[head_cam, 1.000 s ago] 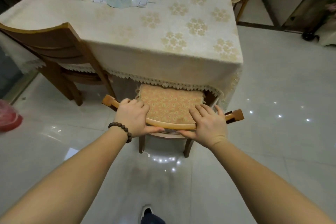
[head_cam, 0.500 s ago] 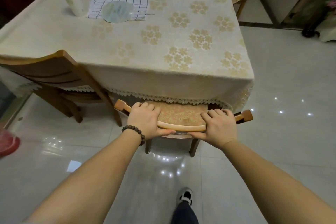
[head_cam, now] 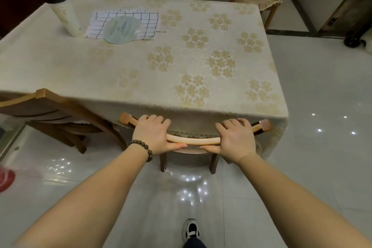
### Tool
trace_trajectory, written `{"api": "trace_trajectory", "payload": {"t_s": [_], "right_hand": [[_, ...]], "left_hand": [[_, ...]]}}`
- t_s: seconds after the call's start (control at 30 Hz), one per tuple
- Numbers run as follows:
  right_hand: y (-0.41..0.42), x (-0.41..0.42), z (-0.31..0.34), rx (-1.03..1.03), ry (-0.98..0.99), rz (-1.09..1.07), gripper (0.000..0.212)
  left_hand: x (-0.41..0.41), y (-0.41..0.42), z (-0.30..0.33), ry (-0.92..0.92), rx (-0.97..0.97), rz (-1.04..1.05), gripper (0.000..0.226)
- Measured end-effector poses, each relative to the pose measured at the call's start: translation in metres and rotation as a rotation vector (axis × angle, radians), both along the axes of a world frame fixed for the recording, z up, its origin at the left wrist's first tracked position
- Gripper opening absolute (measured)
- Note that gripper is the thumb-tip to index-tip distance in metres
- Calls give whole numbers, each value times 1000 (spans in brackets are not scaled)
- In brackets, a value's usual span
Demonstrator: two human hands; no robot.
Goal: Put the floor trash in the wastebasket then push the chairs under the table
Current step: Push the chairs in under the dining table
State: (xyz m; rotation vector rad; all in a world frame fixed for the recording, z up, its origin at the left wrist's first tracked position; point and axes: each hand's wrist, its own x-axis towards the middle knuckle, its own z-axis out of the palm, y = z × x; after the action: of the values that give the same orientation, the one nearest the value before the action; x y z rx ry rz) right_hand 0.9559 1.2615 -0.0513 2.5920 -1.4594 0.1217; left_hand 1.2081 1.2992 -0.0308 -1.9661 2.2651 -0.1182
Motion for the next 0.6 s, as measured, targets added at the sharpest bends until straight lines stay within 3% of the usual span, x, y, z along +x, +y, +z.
{"api": "trace_trajectory", "payload": {"t_s": [0.17, 0.37, 0.6], "right_hand": [[-35, 15, 6, 38, -8, -18, 82], [-32, 13, 6, 55, -30, -9, 88], [-18, -6, 11, 43, -47, -99, 88]], "left_hand": [[13, -37, 0, 16, -15, 16, 121], [14, -33, -1, 24, 13, 35, 111], [-5, 8, -9, 181, -86, 216, 100]]}}
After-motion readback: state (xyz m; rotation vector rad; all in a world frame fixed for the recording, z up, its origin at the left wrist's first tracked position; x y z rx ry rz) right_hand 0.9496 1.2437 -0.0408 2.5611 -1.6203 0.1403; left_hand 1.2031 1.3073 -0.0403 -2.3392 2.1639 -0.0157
